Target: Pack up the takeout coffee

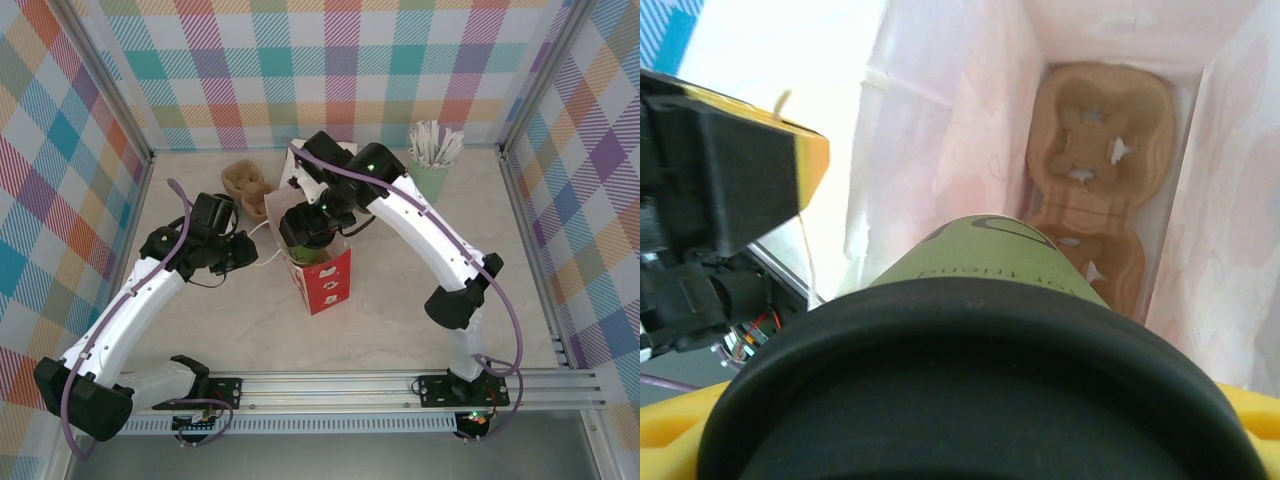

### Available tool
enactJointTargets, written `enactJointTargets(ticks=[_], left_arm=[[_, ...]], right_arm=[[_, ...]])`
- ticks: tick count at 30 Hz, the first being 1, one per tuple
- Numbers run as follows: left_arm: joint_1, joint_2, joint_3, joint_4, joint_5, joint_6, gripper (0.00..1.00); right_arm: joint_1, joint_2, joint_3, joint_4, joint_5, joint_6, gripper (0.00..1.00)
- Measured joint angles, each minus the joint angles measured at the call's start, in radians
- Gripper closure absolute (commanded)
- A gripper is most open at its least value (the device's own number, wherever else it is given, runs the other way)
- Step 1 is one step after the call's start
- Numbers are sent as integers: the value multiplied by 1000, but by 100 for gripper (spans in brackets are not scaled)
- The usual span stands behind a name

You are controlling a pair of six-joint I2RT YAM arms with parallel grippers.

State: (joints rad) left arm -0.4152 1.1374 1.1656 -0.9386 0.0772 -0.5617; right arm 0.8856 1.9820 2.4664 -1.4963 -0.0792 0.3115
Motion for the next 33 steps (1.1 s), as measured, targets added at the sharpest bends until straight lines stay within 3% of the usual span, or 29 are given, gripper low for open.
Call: enactJointTargets(ticks=[19, 33], left_arm=[[0, 0, 0, 0, 0, 0, 84], [0, 0, 0, 0, -1, 0, 84]], right_arm=[[18, 29, -50, -2, -4, 24, 21], [19, 37, -48, -89, 193, 21, 20]])
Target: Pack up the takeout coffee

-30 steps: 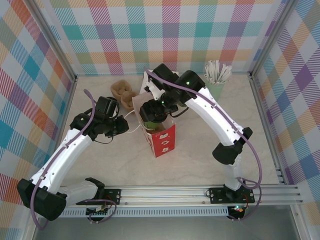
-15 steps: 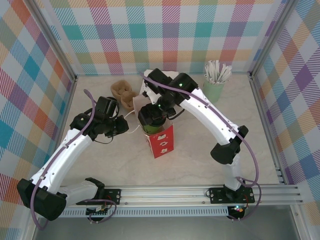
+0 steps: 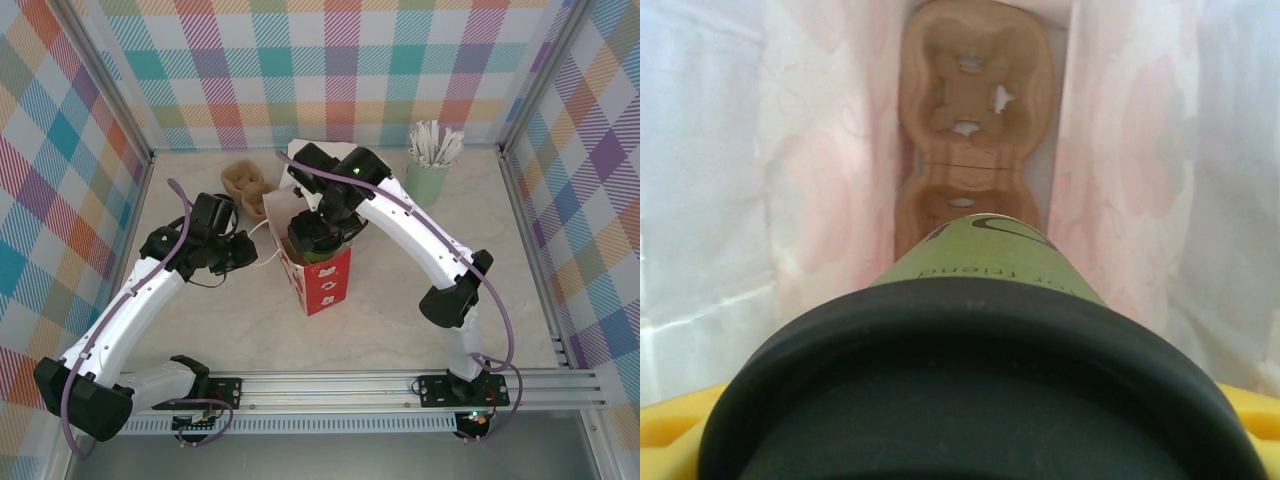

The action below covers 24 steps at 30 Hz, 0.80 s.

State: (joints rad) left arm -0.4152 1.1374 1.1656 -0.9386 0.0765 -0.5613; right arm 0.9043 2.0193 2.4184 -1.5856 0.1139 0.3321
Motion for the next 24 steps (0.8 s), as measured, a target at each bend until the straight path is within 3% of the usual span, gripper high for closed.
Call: enactJointTargets(ticks=[7, 24], left_arm=[[0, 0, 0, 0, 0, 0, 84], [0, -16, -18, 3, 1, 0, 84]], right_arm=[[0, 21, 7, -23, 32, -5, 20], [0, 90, -10, -16, -71, -7, 19]])
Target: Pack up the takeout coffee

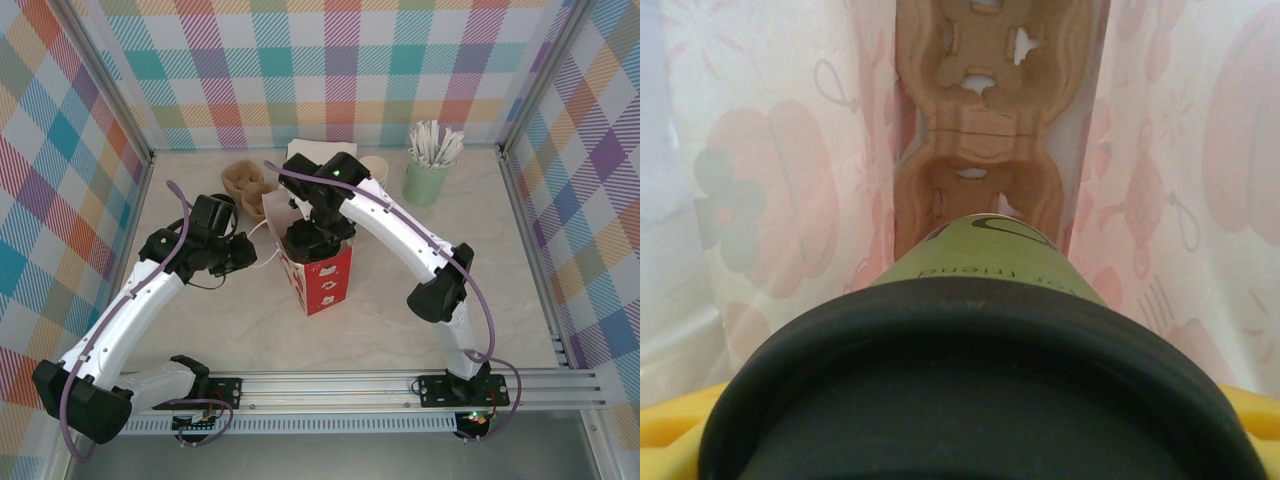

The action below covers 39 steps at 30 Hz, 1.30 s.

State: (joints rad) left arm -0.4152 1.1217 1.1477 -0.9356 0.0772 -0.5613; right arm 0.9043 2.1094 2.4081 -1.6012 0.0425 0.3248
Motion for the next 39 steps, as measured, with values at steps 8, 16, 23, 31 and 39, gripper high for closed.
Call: enactJointTargets(ticks=[8, 16, 23, 31, 39], left_arm=[[0, -5, -8, 0, 0, 0, 84], [0, -7, -8, 0, 0, 0, 84], [0, -7, -8, 1, 0, 0, 84], [0, -7, -8, 1, 1, 0, 84], [0, -6, -8, 1, 3, 0, 84]], right_arm=[[0, 5, -57, 32, -37, 0, 19], [-15, 5, -120, 82, -40, -4, 19], [-21, 5, -186, 131, -39, -11, 19], [-28, 5, -253, 181, -35, -12, 19], [-28, 5, -291, 218, -8, -19, 19]])
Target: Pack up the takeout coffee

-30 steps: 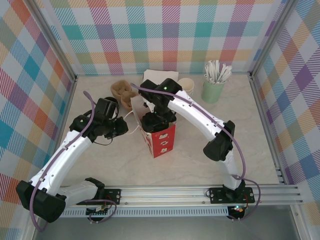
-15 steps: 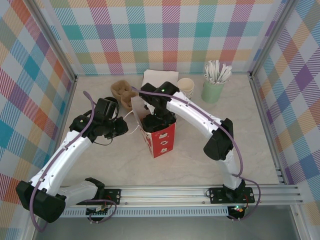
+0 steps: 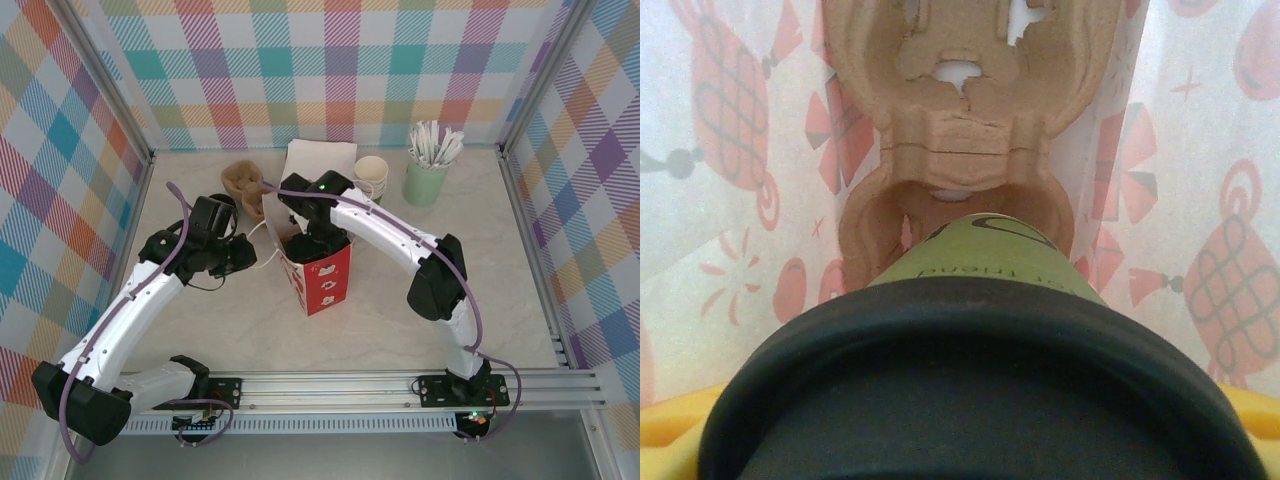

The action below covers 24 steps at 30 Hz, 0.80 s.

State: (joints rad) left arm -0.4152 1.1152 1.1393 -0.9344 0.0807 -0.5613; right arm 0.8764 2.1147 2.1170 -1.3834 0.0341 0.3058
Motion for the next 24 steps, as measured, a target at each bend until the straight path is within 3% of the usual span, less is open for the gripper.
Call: enactJointTargets(ticks=[24], left_arm=[[0, 0, 0, 3, 1, 0, 84]], right_arm=[[0, 1, -137, 95, 14, 0, 18]])
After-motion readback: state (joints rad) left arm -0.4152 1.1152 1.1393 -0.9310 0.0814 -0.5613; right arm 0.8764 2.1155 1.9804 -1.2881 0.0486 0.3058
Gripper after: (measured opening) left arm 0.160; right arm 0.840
